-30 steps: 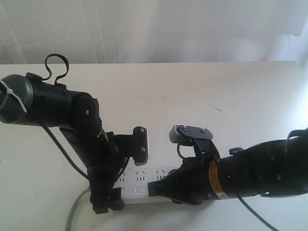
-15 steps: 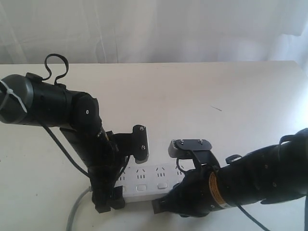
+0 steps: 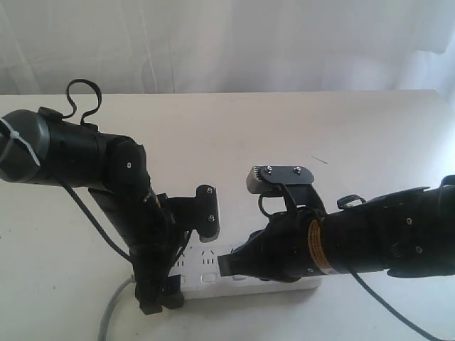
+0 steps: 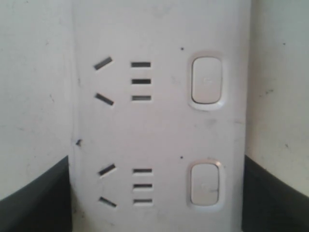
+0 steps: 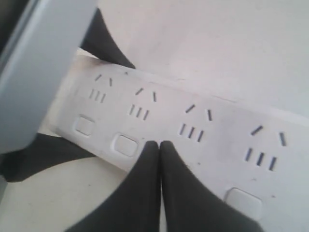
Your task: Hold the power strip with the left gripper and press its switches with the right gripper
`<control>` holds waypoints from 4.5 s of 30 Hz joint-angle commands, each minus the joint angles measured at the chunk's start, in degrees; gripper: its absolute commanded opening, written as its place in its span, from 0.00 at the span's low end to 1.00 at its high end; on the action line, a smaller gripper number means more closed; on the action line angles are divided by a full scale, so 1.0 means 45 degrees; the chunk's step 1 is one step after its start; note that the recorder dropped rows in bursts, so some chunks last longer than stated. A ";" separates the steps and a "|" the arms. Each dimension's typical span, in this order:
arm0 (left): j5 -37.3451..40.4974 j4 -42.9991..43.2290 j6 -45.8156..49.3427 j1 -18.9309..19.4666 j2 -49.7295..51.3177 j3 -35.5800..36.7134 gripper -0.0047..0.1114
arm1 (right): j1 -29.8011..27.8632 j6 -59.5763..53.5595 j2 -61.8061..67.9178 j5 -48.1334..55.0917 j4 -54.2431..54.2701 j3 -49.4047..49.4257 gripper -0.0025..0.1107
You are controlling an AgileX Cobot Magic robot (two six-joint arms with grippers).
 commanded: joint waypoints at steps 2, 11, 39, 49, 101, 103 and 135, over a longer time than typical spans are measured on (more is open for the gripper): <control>0.1081 0.0453 0.0200 -0.0070 0.0696 0.0394 0.04 | -0.0092 -0.0080 0.0534 0.0056 -0.0005 0.0112 0.02; 0.1081 0.0453 0.0200 -0.0070 0.0696 0.0394 0.04 | -0.0092 -0.0080 0.1694 -0.0417 -0.0113 0.0112 0.02; 0.1230 0.0453 0.0200 -0.0070 0.0696 0.0394 0.04 | -0.0092 0.2027 0.1490 0.1059 -0.2983 0.0122 0.02; 0.1345 0.0546 0.0232 -0.0070 0.0696 0.0394 0.04 | -0.0092 0.1866 -0.0774 0.2874 -0.2922 0.0076 0.02; 0.1541 0.0400 0.0232 -0.0070 0.0696 0.0394 0.04 | -0.0092 0.1839 -0.0092 0.1029 -0.2402 0.0942 0.02; 0.1564 0.0408 0.0232 -0.0070 0.0696 0.0394 0.04 | -0.0092 0.1839 -0.0092 0.1264 -0.2402 0.0942 0.02; 0.1588 0.0342 0.0232 -0.0070 0.0696 0.0394 0.04 | -0.0092 0.1839 0.0116 0.2369 -0.2368 0.0976 0.02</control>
